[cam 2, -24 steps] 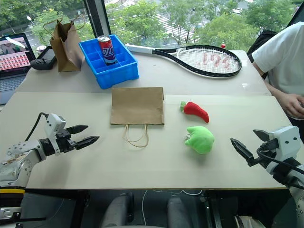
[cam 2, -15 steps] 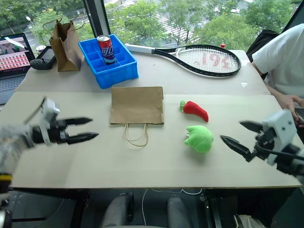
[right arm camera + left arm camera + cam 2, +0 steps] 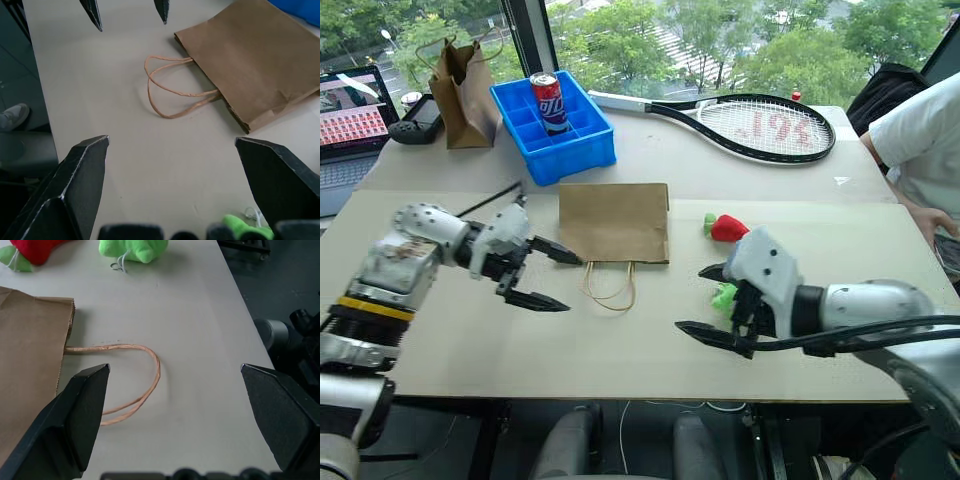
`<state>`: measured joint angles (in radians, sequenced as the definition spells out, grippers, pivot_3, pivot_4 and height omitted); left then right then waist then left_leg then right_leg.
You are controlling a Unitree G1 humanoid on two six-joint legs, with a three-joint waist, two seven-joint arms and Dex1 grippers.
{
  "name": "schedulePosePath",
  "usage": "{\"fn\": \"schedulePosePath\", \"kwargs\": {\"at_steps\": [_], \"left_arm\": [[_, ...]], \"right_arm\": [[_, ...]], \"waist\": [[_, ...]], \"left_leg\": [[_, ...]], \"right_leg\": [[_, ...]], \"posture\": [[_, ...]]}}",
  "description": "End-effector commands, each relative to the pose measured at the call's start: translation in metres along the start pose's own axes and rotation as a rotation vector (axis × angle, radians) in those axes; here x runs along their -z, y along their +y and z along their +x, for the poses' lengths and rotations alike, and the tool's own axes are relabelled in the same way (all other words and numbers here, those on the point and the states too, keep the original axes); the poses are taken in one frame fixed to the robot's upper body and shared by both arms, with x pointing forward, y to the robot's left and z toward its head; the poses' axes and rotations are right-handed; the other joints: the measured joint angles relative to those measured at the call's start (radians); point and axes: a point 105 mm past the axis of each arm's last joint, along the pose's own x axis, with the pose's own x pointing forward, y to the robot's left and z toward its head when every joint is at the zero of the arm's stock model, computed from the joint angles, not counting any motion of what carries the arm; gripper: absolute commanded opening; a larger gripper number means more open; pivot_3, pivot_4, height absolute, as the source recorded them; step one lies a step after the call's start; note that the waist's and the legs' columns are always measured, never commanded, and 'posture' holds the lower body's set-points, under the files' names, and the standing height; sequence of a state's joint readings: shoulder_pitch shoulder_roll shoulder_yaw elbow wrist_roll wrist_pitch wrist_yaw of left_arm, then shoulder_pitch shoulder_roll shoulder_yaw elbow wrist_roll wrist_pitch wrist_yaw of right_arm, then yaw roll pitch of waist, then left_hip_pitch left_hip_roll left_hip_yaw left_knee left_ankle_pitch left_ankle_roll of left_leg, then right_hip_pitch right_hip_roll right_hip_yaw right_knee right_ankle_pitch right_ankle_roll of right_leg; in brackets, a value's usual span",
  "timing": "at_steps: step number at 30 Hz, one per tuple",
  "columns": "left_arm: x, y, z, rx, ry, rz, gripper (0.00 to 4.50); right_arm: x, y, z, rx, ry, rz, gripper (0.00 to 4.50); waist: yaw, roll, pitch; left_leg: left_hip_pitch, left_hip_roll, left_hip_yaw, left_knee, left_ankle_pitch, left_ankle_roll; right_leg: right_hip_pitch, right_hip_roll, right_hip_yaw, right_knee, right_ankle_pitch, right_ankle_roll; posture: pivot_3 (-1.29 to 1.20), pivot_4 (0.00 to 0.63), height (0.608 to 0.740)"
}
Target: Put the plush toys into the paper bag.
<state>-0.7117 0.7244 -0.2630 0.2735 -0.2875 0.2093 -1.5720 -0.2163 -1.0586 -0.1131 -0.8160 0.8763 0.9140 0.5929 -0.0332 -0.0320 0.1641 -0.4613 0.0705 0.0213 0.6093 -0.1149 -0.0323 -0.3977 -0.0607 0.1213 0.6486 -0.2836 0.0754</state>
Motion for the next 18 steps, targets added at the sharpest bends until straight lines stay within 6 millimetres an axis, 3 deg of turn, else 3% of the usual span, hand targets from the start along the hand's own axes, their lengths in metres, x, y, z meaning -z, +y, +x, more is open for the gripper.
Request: {"fn": "schedulePosePath", "kwargs": {"at_steps": [1,2,5,15,18], "left_arm": [[-0.004,0.014,0.008,-0.025,0.020,0.083,4.50],[-0.003,0.015,0.011,-0.020,0.024,0.092,4.50],[0.002,0.022,0.021,-0.035,0.023,0.104,3.79],[0.012,0.022,0.024,0.015,0.030,0.071,0.08],[0.003,0.022,0.021,0.015,-0.026,0.048,0.08]], "right_arm": [[-0.005,-0.001,0.002,0.042,-0.014,-0.042,4.47],[-0.004,-0.001,0.003,0.047,-0.013,-0.043,4.47],[-0.003,-0.002,0.003,0.072,-0.015,-0.040,4.50],[0.004,-0.010,-0.003,0.146,0.014,-0.044,4.50],[0.005,-0.013,-0.004,0.161,0.015,-0.045,4.50]], "waist": [[0.002,0.000,0.000],[0.003,0.000,0.000],[0.004,0.000,0.000],[0.007,0.000,0.000],[0.010,0.000,0.000]], "left_leg": [[0.000,0.000,0.000,0.000,0.000,0.000],[0.000,0.000,0.000,0.000,0.000,0.000],[0.000,0.000,0.000,0.000,0.000,0.000],[0.000,0.000,-0.001,0.001,0.000,0.000],[0.000,0.000,-0.001,0.001,0.000,0.000]], "right_leg": [[0.000,0.000,0.000,0.000,0.000,0.000],[0.000,0.000,0.000,0.001,0.000,0.000],[0.000,0.000,0.000,0.001,0.000,0.000],[0.000,0.001,0.000,0.002,0.000,0.000],[0.000,0.001,0.000,0.002,0.000,0.000]], "posture": [[0.00,0.150,0.740],[0.00,0.150,0.740],[0.00,0.150,0.740],[0.00,0.150,0.740],[0.00,0.150,0.740]]}}
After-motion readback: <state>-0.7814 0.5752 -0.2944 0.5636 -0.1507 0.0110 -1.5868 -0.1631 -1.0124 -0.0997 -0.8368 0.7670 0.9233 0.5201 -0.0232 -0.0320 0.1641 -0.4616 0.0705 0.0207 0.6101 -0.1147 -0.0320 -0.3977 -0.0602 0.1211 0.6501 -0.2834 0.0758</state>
